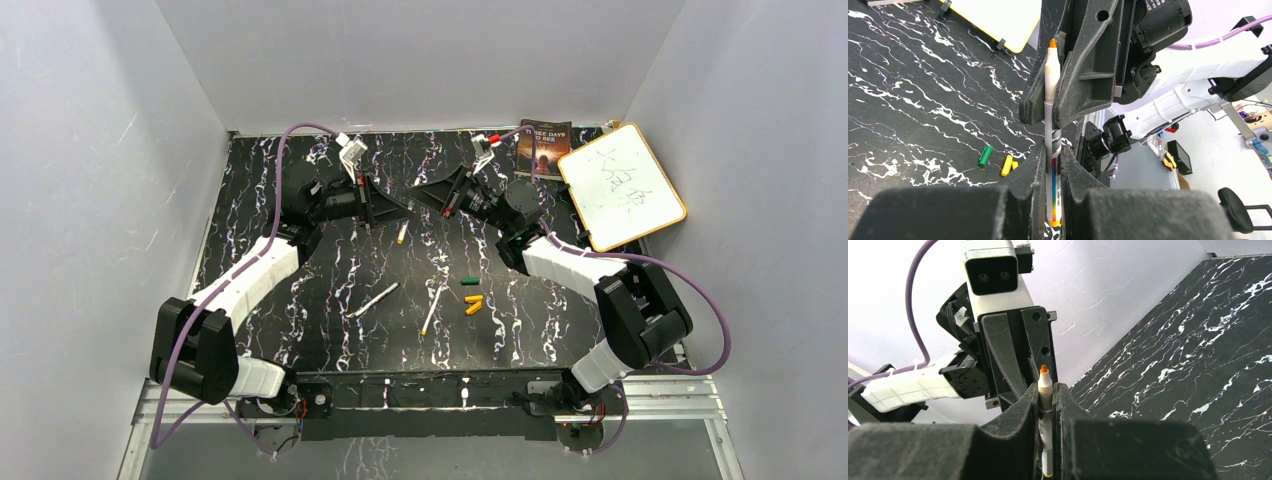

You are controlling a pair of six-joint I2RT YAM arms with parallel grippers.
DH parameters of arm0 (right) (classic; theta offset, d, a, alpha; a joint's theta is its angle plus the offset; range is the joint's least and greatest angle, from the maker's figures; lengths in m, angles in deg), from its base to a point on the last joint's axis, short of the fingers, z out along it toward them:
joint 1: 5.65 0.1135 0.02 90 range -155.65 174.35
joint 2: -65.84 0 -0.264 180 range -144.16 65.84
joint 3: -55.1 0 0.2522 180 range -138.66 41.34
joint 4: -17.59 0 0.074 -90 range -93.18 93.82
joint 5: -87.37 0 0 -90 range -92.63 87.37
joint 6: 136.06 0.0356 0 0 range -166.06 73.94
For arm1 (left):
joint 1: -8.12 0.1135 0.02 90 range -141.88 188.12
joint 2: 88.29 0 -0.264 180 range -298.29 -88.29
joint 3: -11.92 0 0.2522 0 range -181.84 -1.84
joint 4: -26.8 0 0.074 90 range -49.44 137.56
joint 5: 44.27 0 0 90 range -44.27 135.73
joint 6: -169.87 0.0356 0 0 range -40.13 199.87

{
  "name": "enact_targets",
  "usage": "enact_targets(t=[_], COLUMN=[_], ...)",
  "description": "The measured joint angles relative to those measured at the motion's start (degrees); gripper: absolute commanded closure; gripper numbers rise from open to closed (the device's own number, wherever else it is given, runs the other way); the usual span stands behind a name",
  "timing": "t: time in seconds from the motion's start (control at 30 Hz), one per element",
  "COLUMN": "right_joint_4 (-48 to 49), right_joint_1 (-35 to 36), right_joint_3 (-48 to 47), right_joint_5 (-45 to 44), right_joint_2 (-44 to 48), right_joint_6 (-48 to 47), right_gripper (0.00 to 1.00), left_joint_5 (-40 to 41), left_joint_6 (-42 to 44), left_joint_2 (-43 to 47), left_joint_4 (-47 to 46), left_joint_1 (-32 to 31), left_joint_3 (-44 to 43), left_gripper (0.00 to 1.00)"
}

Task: Insert the pens into the pen caps

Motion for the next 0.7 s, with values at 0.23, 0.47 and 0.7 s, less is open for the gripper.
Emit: enact_targets(t=[0.23, 0.47, 0.7], right_joint_4=[-0.4, -2.2, -13.9], right_joint_1=[0.0, -0.1, -0.2], right_joint_3=[0.0, 0.0, 0.0], right_joint_5=[0.0, 0.0, -4.1], right_joint_2=[0.0, 0.0, 5.1], right_joint_6=[-1.4, -2.9, -8.5], right_gripper=[1.0, 0.69, 0.43], left_joint_5=[-0.2, -0.6, 1.9], left_joint_6=[-0.3, 0.0, 4.1], left_joint_2=[-0.6, -1.7, -1.7], left_joint_4=[-0.3, -0.3, 5.0], left_joint_1=[0.0, 0.0, 0.0], left_joint_3=[0.0, 0.0, -0.4], left_gripper=[1.0, 1.0, 1.0])
